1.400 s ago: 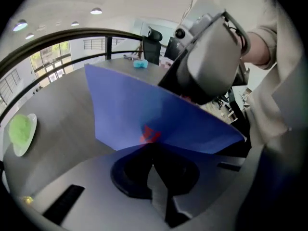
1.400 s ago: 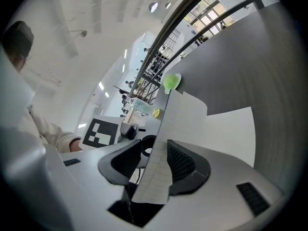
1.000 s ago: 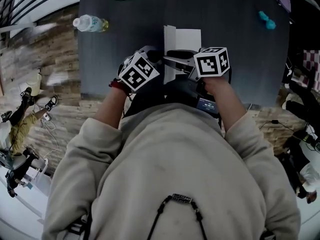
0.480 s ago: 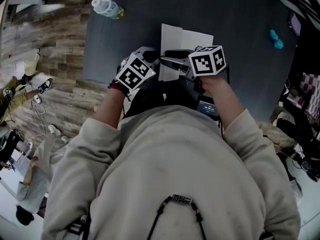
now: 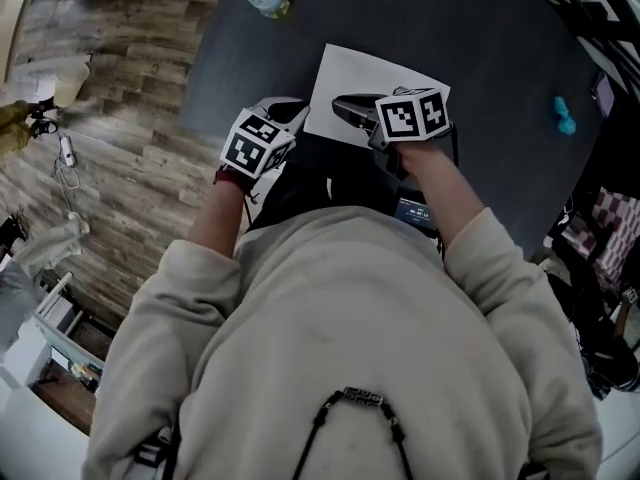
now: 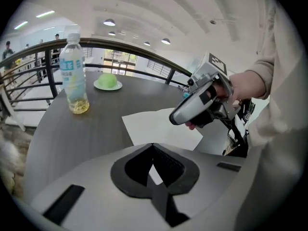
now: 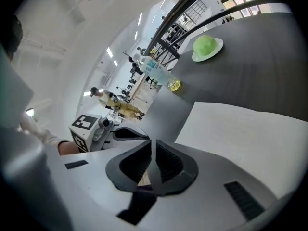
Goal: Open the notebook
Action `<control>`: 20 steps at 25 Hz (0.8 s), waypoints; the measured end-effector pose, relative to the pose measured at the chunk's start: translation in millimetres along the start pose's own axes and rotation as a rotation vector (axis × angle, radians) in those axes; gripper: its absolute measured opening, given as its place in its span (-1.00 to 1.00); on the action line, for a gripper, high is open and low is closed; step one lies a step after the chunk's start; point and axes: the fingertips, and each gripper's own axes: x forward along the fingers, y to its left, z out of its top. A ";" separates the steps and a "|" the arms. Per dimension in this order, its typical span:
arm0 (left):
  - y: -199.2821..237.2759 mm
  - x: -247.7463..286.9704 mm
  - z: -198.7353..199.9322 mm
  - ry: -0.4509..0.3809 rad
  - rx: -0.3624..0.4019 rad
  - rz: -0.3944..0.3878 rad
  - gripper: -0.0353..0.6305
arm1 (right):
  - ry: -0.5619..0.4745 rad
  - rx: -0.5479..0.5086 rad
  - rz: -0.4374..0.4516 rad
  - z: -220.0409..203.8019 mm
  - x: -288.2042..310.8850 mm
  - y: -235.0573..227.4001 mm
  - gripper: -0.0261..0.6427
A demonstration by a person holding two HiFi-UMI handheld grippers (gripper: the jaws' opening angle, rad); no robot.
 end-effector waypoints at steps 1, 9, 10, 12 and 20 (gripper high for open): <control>1.0 -2.3 -4.5 -0.010 -0.027 0.003 -0.88 | 0.029 -0.013 -0.021 -4.6 3.1 -3.3 -0.83; -15.3 -18.1 18.3 -0.110 -0.094 -0.008 -0.88 | 0.032 -0.066 -0.028 -7.7 -14.8 3.6 -0.87; -17.8 -20.7 28.1 -0.126 -0.082 -0.015 -0.88 | 0.012 -0.072 -0.026 -3.8 -21.4 7.3 -0.87; -26.5 -28.1 52.1 -0.164 -0.046 -0.030 -0.88 | -0.046 -0.085 -0.025 7.1 -40.8 18.6 -0.87; -111.0 -75.2 165.7 -0.327 0.143 -0.194 -0.88 | -0.347 -0.184 -0.086 43.6 -168.7 74.2 -0.87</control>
